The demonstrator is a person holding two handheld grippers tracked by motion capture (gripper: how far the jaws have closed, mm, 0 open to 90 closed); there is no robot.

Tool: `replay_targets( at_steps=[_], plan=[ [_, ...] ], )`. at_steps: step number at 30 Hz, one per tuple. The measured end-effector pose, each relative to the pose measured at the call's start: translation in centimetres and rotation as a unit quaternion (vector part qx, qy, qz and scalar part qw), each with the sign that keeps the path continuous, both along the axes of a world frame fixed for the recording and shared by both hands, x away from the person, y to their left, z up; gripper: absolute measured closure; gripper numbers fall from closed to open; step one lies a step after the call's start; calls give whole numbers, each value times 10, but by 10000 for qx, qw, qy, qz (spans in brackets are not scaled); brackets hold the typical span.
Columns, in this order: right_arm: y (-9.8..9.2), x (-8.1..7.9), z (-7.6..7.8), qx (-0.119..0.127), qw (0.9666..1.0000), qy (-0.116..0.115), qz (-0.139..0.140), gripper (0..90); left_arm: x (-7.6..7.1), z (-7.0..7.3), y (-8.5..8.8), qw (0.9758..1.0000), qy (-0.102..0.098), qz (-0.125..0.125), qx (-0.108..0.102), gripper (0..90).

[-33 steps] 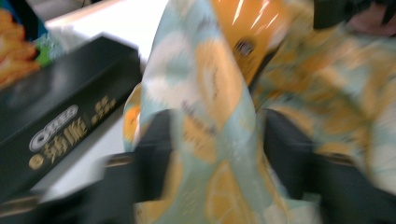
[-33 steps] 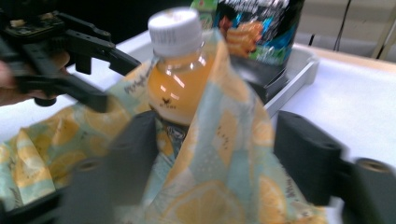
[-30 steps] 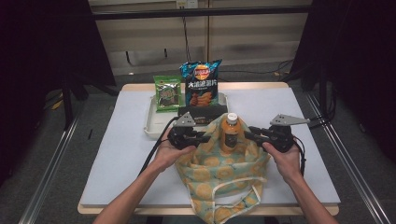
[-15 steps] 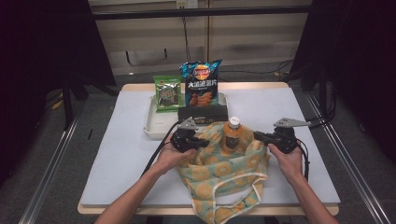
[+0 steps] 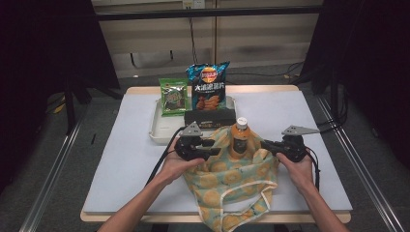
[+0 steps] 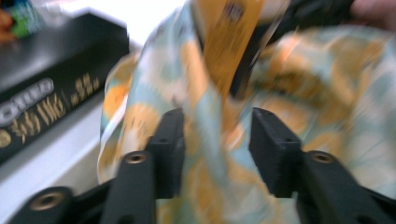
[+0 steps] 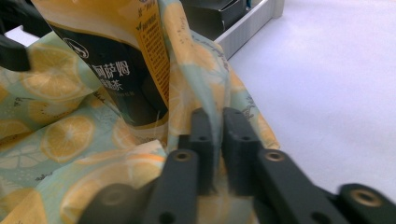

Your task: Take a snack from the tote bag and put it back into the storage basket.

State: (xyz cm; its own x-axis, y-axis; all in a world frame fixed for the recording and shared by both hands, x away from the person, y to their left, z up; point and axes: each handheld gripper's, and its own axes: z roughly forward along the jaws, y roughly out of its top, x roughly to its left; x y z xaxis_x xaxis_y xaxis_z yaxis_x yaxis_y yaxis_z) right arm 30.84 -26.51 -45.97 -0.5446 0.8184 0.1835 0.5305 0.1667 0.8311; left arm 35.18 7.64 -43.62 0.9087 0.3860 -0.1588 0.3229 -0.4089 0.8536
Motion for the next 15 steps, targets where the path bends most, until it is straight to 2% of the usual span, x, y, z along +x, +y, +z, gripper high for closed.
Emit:
replay_targets(
  at_steps=[3, 5, 7, 8, 9, 10, 14, 15],
  plan=[
    [0, -1, 2, 29, 10000, -62, -16, 703, -6, 11, -4, 9997, -81, 1, -248, 482],
    [0, -2, 3, 59, 9999, -79, -22, 670, -7, 13, -6, 9995, -98, 8, -301, 469],
    [-2, -4, 6, 140, 9998, -123, -37, 585, -7, 17, -11, 9988, -177, 17, -466, 451],
    [-2, -4, 6, 140, 9998, -123, -37, 585, -7, 17, -11, 9988, -177, 17, -466, 427],
    [-3, -4, 7, 148, 9998, -131, -42, 576, -6, 17, -15, 9982, -56, 36, -599, 427],
    [-5, -6, 8, 175, 9997, -166, -69, 556, -7, 19, -19, 9980, -125, 62, -609, 392],
    [-5, -7, 9, 174, 9996, -187, -79, 550, -5, 22, -28, 9981, -154, 44, -599, 356],
    [-4, -8, 9, 179, 9997, -180, -55, 549, -3, 23, -32, 9977, -126, 41, -660, 350]
  ],
)
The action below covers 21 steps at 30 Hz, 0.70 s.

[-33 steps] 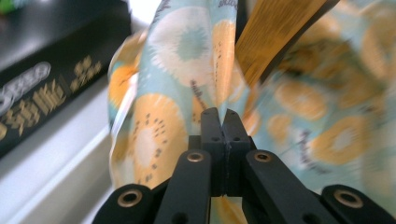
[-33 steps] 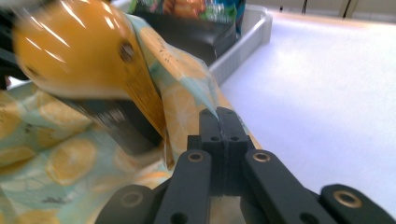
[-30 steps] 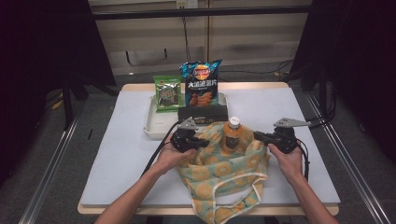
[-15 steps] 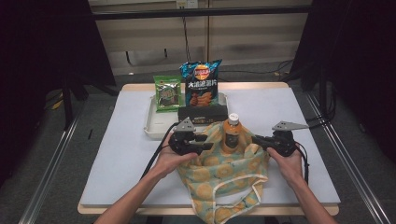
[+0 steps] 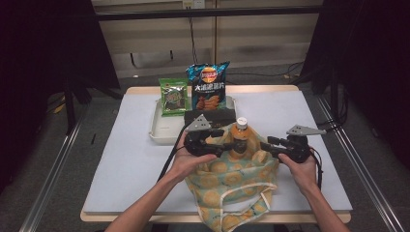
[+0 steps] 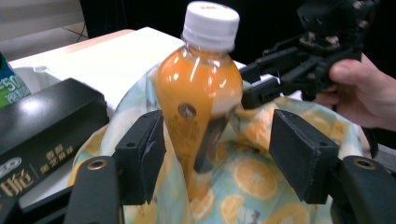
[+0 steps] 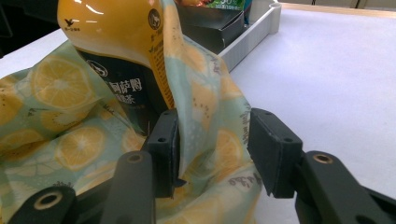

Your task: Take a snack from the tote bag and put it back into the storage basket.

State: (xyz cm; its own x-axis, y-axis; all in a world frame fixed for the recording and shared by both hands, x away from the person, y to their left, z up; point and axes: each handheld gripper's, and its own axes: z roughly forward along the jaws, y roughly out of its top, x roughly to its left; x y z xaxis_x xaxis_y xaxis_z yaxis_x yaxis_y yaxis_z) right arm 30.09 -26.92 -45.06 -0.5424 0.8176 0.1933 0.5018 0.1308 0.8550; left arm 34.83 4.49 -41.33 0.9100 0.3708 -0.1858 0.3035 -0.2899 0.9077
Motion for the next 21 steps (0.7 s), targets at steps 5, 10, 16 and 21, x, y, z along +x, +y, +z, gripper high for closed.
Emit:
replay_targets(
  at_steps=[5, 10, 16, 21],
  plan=[
    [1, 0, -1, -24, 10000, -4, 29, 545, 3, 1, -14, 9999, -111, -9, 76, 362],
    [0, 0, -1, -31, 10000, 9, -3, 538, 8, -7, -22, 9999, -56, -4, 129, 293],
    [1, 0, -2, -51, 10000, 48, 26, 534, 13, -14, -33, 9997, -80, 19, 240, 233],
    [1, 1, -4, -66, 10000, 51, 24, 534, 18, -17, -42, 9997, -99, 48, 240, 219]
  ],
)
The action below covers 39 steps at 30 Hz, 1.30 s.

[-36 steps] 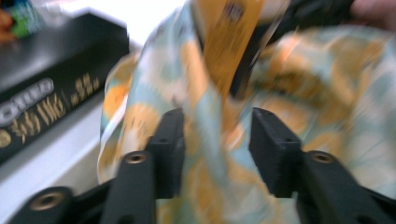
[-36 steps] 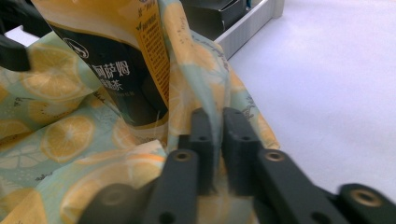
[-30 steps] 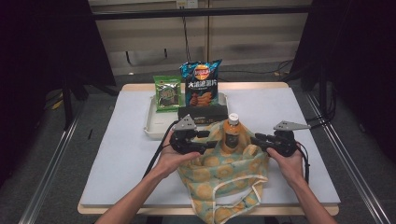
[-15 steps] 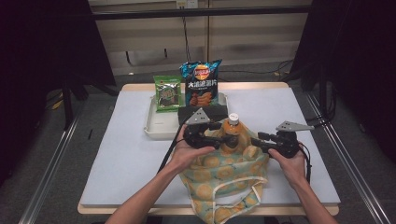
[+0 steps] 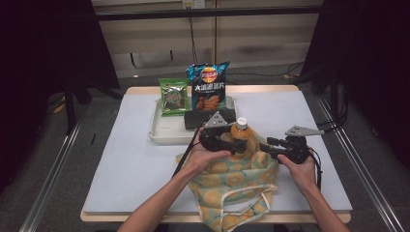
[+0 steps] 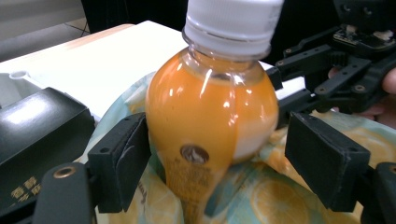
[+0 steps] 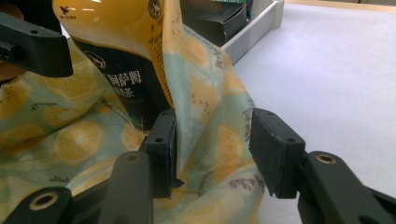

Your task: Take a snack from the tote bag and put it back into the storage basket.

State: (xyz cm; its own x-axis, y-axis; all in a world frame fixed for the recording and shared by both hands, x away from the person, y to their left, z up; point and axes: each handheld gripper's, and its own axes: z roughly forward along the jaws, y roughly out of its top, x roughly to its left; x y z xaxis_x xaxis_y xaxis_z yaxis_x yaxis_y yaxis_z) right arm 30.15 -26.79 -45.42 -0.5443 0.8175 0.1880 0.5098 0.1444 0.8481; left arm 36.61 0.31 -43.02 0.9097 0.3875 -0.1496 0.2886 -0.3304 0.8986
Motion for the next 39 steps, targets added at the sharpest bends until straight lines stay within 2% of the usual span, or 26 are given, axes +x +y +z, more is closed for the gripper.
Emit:
replay_targets(
  at_steps=[3, 4, 6, 7, 9, 11, 14, 19, 21, 25, 28, 31, 32, 33, 39],
  plan=[
    [1, 0, 0, 2, 10000, 13, 23, 534, 1, -1, -5, 10000, 4, 44, -19, 200],
    [1, 0, 0, -4, 10000, 3, 19, 535, 2, -3, -9, 9999, -39, 101, 4, 201],
    [1, -1, 0, 1, 10000, 0, 27, 536, 3, -6, -11, 10000, 8, 49, 46, 203],
    [1, -1, 0, 6, 10000, 1, 29, 537, 3, -6, -13, 9999, -45, 116, 114, 205],
    [1, -1, 0, 9, 10000, 2, 36, 538, 3, -7, -14, 9999, -21, 133, 97, 212],
    [1, -1, 0, 13, 10000, 22, 48, 550, 4, -8, -14, 9998, -57, 135, 121, 298],
    [2, -1, 0, 11, 10000, 8, 74, 569, 5, -7, -13, 9998, -10, 104, 144, 305],
    [2, -1, 0, 63, 9999, 31, 145, 696, 5, -3, -4, 9998, 82, -74, 164, 309],
    [2, -1, 0, 118, 9998, 58, 142, 706, 4, -2, -3, 9998, 93, -102, 133, 309],
    [2, 0, 3, 177, 9996, 57, 210, 810, -1, 6, 2, 9996, 31, -237, 136, 310],
    [3, -4, 7, 96, 9997, 35, 234, 858, -5, 19, 11, 9993, -51, -348, 81, 311],
    [4, -6, 9, 47, 9996, 64, 273, 877, -6, 26, 16, 9992, -121, -363, 88, 311],
    [3, -8, 10, 0, 9996, 59, 278, 880, -7, 29, 19, 9993, -134, -339, 51, 311],
    [2, -10, 11, -26, 9996, 33, 279, 882, -6, 35, 26, 9992, -134, -352, -97, 311],
    [-7, -19, 11, -66, 9997, 48, 252, 888, -5, 44, 38, 9993, -204, -305, -90, 311]
  ],
)
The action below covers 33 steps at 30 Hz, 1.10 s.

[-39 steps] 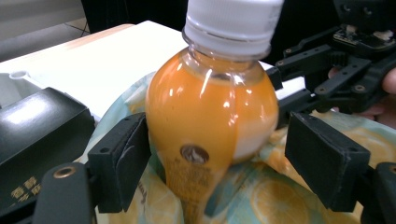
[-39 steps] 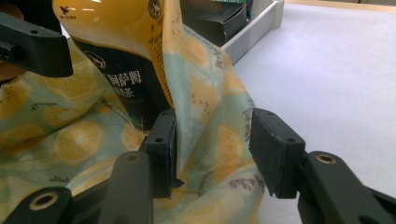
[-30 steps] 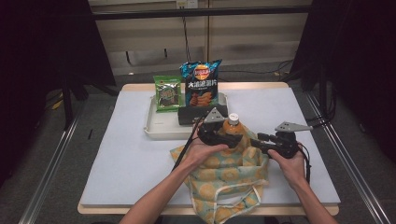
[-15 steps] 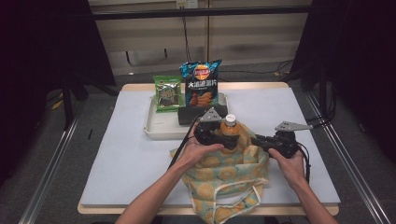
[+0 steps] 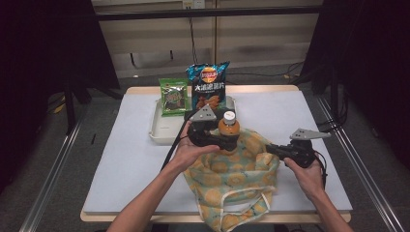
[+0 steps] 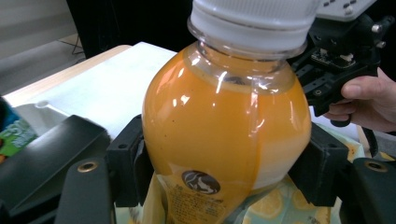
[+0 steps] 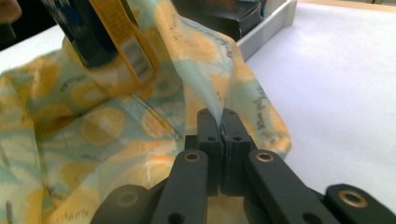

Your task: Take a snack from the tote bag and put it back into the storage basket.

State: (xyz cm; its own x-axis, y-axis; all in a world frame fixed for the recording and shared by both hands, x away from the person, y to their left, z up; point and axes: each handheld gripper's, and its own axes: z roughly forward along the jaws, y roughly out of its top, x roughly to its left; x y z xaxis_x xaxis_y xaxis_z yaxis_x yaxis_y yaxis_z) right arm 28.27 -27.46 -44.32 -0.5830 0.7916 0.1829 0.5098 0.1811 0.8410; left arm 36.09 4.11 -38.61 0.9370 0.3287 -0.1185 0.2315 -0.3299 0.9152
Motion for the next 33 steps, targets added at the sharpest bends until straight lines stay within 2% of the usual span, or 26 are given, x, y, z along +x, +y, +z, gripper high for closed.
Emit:
replay_targets(
  at_steps=[1, 4, 6, 10, 13, 16, 18, 19, 20, 21, 22, 24, 26, 28, 31, 33],
  plan=[
    [-1, -2, 0, -10, 10000, 12, -5, 891, 0, 2, 3, 10000, 9, 15, -69, 312],
    [-2, -6, -1, -35, 10000, 18, 36, 892, 0, 6, 7, 9999, 3, 32, -102, 312],
    [-2, -11, -1, -109, 9999, 5, 129, 895, 1, 11, 13, 9997, -18, 54, -226, 312],
    [-2, -17, -2, -177, 9996, 10, 199, 896, 2, 16, 18, 9997, -56, 92, -237, 312],
    [-4, -23, -8, -275, 9994, 82, 218, 895, 3, 20, 22, 9992, -39, 137, -386, 312],
    [-6, -25, -10, -294, 9993, 116, 201, 895, 3, 23, 25, 9992, -56, 173, -351, 312],
    [-7, -24, -10, -312, 9993, 81, 184, 856, 4, 27, 28, 9987, -6, 187, -475, 312],
    [-7, -24, -8, -281, 9994, 38, 183, 795, 4, 30, 30, 9987, -37, 182, -467, 312],
    [-7, -24, -8, -281, 9994, 38, 183, 795, 4, 30, 30, 9987, -37, 182, -467, 312],
    [-7, -23, -6, -244, 9996, -8, 164, 716, 3, 33, 30, 9986, -68, 184, -484, 312],
    [-4, -20, 0, -168, 9997, -87, 167, 598, 2, 35, 31, 9987, -92, 196, -461, 312],
    [-1, -17, 5, -114, 9997, -131, 164, 502, 1, 41, 32, 9987, -139, 220, -441, 312],
    [3, -13, 10, -16, 9996, -193, 206, 496, 2, 43, 33, 9986, -137, 201, -472, 312],
    [9, -7, 17, 39, 9992, -297, 278, 443, 4, 46, 35, 9985, -158, 221, -471, 313],
    [15, -1, 23, 67, 9989, -346, 321, 433, 6, 48, 38, 9984, -168, 253, -479, 312],
    [24, 9, 30, 110, 9984, -391, 398, 373, 8, 49, 42, 9982, -151, 343, -468, 313]
  ],
)
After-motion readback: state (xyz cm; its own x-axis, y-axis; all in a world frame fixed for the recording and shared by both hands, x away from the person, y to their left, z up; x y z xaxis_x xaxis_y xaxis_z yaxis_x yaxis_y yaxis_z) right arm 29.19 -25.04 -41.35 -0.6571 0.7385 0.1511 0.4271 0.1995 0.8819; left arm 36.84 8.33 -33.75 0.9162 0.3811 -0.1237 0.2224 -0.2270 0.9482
